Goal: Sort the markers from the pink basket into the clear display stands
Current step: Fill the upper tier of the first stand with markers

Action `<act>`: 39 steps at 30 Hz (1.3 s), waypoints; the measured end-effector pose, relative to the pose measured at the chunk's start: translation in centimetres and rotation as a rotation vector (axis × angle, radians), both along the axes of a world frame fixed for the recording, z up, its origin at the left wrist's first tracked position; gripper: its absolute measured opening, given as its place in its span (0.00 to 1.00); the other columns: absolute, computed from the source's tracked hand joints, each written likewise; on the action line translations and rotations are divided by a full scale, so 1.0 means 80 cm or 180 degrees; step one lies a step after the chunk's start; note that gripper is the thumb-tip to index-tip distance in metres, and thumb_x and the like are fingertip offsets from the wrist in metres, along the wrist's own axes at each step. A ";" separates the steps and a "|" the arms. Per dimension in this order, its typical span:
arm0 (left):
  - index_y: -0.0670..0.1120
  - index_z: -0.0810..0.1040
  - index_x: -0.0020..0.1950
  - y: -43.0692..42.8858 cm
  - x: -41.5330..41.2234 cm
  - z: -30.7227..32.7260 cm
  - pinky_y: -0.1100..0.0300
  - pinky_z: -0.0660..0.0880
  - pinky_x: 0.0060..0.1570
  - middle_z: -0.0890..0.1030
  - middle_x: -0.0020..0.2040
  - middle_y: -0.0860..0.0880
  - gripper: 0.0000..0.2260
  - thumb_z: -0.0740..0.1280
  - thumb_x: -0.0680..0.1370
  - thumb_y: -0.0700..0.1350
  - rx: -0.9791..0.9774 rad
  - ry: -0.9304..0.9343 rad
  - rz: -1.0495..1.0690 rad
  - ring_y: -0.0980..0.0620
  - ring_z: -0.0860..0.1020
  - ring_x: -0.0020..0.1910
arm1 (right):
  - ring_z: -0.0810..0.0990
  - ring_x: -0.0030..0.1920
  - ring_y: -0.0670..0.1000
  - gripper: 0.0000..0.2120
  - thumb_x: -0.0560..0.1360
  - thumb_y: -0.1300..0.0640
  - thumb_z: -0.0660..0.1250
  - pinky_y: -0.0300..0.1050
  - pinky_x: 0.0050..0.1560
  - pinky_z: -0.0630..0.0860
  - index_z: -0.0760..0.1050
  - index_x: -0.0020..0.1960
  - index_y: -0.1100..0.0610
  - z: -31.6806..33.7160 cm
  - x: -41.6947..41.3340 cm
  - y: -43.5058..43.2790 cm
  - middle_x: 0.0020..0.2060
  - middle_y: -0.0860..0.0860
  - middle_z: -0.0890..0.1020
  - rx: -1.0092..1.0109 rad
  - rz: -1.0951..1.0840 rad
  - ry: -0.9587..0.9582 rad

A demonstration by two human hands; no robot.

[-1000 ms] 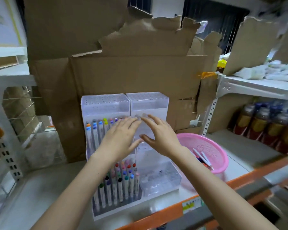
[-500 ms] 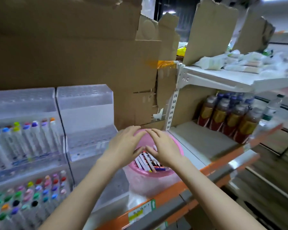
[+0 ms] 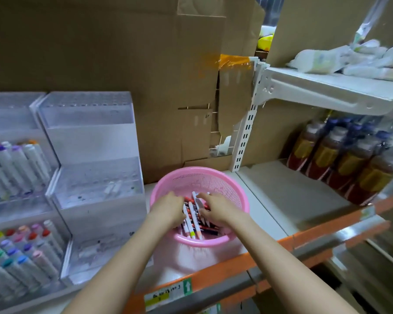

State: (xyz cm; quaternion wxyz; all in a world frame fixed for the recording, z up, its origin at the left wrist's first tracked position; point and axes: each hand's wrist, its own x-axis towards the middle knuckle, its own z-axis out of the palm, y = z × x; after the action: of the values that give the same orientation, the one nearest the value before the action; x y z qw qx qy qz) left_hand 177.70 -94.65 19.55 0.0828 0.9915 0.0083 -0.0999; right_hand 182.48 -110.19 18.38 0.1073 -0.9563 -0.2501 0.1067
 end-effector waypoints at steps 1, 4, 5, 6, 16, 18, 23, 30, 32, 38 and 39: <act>0.44 0.75 0.61 -0.001 0.002 -0.001 0.54 0.72 0.54 0.77 0.59 0.43 0.13 0.63 0.77 0.42 -0.0016 -0.0078 0.0106 0.46 0.75 0.56 | 0.75 0.55 0.57 0.17 0.78 0.52 0.61 0.53 0.53 0.75 0.70 0.67 0.50 -0.003 0.003 0.001 0.56 0.55 0.77 0.0014 0.0041 -0.0023; 0.43 0.77 0.55 -0.003 0.010 -0.003 0.56 0.71 0.44 0.80 0.53 0.44 0.09 0.62 0.76 0.39 -0.0023 -0.0019 0.0271 0.46 0.78 0.51 | 0.77 0.50 0.56 0.13 0.77 0.53 0.63 0.50 0.47 0.76 0.73 0.61 0.52 -0.009 0.011 0.005 0.50 0.53 0.80 0.0135 0.0089 -0.0094; 0.43 0.77 0.54 -0.005 0.011 -0.003 0.57 0.70 0.42 0.80 0.53 0.44 0.08 0.63 0.76 0.39 -0.0035 0.0040 0.0286 0.45 0.78 0.50 | 0.78 0.49 0.56 0.12 0.76 0.54 0.64 0.50 0.47 0.77 0.74 0.59 0.52 -0.011 0.013 0.005 0.49 0.53 0.81 0.0177 0.0048 -0.0115; 0.42 0.76 0.55 -0.008 0.012 -0.005 0.58 0.69 0.41 0.80 0.53 0.44 0.09 0.65 0.75 0.40 -0.0093 0.0071 0.0303 0.45 0.78 0.51 | 0.78 0.50 0.56 0.10 0.76 0.54 0.64 0.50 0.47 0.77 0.75 0.57 0.52 -0.013 0.015 0.005 0.48 0.53 0.82 0.0199 -0.0009 -0.0140; 0.46 0.77 0.59 -0.017 0.019 -0.019 0.60 0.70 0.46 0.81 0.54 0.47 0.15 0.72 0.73 0.43 -0.1167 -0.0310 0.0630 0.48 0.78 0.52 | 0.78 0.49 0.55 0.07 0.72 0.60 0.69 0.49 0.48 0.76 0.78 0.50 0.55 -0.019 0.020 0.001 0.46 0.53 0.81 0.0624 -0.0430 -0.0098; 0.46 0.78 0.59 -0.015 0.021 -0.019 0.58 0.71 0.48 0.81 0.54 0.46 0.12 0.68 0.75 0.41 -0.1205 -0.0414 0.0667 0.47 0.78 0.53 | 0.79 0.46 0.54 0.05 0.71 0.59 0.71 0.47 0.45 0.76 0.78 0.47 0.55 -0.019 0.020 0.000 0.44 0.53 0.82 0.0768 -0.0498 -0.0016; 0.48 0.79 0.57 -0.010 0.020 -0.021 0.62 0.71 0.43 0.81 0.54 0.48 0.15 0.67 0.72 0.35 -0.1409 -0.0483 0.0782 0.51 0.77 0.46 | 0.80 0.40 0.49 0.04 0.70 0.60 0.73 0.43 0.41 0.76 0.79 0.40 0.55 -0.017 0.020 0.000 0.38 0.50 0.82 0.1019 -0.0578 0.0216; 0.49 0.70 0.67 -0.009 0.019 -0.019 0.57 0.76 0.38 0.79 0.57 0.45 0.24 0.63 0.73 0.33 -0.1841 -0.0736 0.0889 0.53 0.76 0.38 | 0.77 0.39 0.50 0.17 0.68 0.60 0.73 0.40 0.32 0.68 0.72 0.53 0.55 -0.018 0.023 -0.003 0.41 0.51 0.79 0.1294 -0.0653 0.0315; 0.49 0.67 0.70 -0.009 0.019 -0.019 0.58 0.76 0.35 0.79 0.48 0.45 0.27 0.64 0.73 0.33 -0.1970 -0.0836 0.0934 0.54 0.76 0.34 | 0.78 0.38 0.49 0.21 0.70 0.60 0.72 0.41 0.34 0.71 0.71 0.60 0.54 -0.015 0.024 -0.003 0.39 0.51 0.79 0.1498 -0.0562 0.0287; 0.50 0.72 0.67 -0.006 0.014 -0.011 0.65 0.74 0.39 0.78 0.51 0.52 0.22 0.66 0.74 0.36 -0.2238 -0.1162 0.0865 0.57 0.77 0.43 | 0.80 0.37 0.50 0.21 0.73 0.63 0.68 0.46 0.41 0.79 0.72 0.64 0.50 -0.006 0.026 -0.005 0.44 0.50 0.82 0.2153 -0.0292 0.0221; 0.51 0.72 0.65 -0.007 0.012 -0.007 0.68 0.75 0.38 0.78 0.52 0.52 0.22 0.66 0.74 0.36 -0.2347 -0.1288 0.0828 0.59 0.77 0.43 | 0.80 0.38 0.50 0.21 0.73 0.63 0.68 0.46 0.42 0.79 0.72 0.64 0.50 -0.004 0.025 -0.005 0.48 0.48 0.81 0.2229 -0.0229 0.0150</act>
State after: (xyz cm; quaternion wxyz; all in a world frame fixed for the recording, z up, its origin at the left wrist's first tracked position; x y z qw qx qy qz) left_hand 178.68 -95.19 19.00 0.4430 0.8859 0.0805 0.1113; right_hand 184.52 -110.62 18.02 0.4381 -0.8670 -0.2351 0.0326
